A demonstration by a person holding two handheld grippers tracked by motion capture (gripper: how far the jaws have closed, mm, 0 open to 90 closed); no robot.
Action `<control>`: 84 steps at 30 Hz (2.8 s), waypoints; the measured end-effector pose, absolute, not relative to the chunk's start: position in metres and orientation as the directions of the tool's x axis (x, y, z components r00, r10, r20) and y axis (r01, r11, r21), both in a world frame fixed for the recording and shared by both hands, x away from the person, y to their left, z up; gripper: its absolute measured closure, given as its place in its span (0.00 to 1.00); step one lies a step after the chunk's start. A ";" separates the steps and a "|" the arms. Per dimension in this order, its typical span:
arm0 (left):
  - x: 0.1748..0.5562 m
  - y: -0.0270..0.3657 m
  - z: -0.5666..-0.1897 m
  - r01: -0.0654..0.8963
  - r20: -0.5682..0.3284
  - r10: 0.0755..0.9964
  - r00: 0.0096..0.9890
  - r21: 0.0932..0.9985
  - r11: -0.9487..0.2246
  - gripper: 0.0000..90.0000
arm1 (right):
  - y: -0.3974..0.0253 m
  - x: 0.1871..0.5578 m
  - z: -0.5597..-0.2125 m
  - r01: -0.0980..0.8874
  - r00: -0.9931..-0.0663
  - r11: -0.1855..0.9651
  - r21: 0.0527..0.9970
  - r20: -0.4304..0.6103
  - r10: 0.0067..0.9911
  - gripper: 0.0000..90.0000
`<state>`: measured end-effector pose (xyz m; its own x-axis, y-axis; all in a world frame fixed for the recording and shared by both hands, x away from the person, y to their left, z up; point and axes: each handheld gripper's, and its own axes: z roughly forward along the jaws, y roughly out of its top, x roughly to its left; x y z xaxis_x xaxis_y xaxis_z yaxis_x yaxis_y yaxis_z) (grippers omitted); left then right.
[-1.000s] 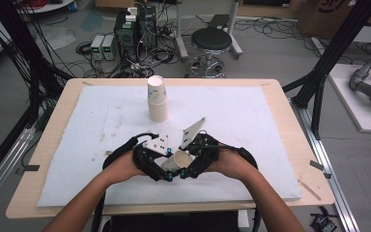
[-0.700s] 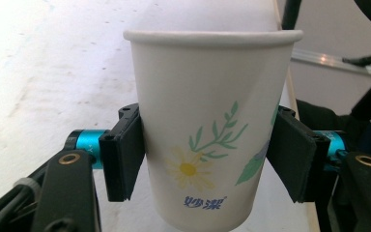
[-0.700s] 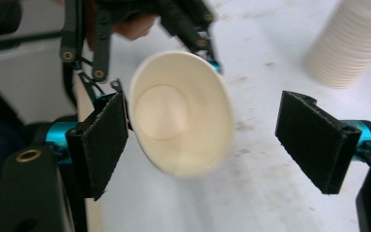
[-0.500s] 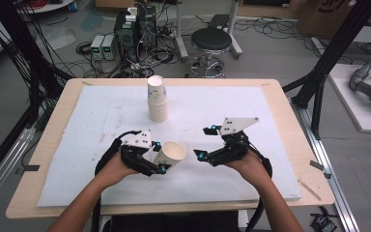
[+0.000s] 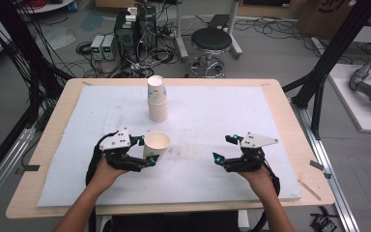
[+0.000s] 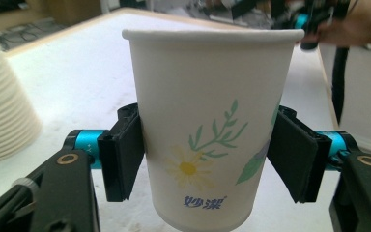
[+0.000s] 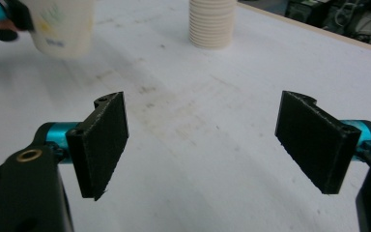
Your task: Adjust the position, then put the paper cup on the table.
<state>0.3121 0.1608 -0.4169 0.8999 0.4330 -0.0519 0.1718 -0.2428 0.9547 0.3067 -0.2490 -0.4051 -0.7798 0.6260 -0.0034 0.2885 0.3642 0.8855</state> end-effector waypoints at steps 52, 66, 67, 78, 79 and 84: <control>0.338 0.261 -0.439 0.286 -0.069 0.828 0.556 0.952 -0.112 0.34 | -0.267 0.302 -0.414 0.297 -0.712 0.308 0.904 -0.005 0.702 0.22; 0.347 0.272 -0.459 0.415 -0.097 0.877 0.471 0.902 -0.123 0.36 | -0.269 0.299 -0.411 0.293 -0.709 0.305 0.906 -0.008 0.706 0.22; 0.347 0.273 -0.459 0.415 -0.096 0.876 0.472 0.901 -0.125 0.36 | -0.268 0.299 -0.411 0.297 -0.709 0.304 0.905 -0.005 0.706 0.22; 0.333 0.276 -0.458 0.444 -0.019 0.880 0.474 0.869 -0.220 0.36 | -0.271 0.298 -0.411 0.295 -0.707 0.304 0.906 -0.007 0.708 0.22; 0.332 0.277 -0.459 0.447 -0.010 0.881 0.473 0.865 -0.230 0.36 | -0.271 0.298 -0.411 0.296 -0.706 0.305 0.905 -0.008 0.708 0.22; 0.329 0.278 -0.461 0.451 -0.035 0.884 0.467 0.869 -0.203 0.32 | -0.270 0.298 -0.410 0.295 -0.707 0.308 0.904 -0.010 0.707 0.22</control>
<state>0.3292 0.2785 -0.4607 0.4666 0.8838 -0.0353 0.4508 -0.2033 0.8692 0.2982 -0.2703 -0.4104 -0.7070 0.7072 -0.0098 0.2953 0.3077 0.9045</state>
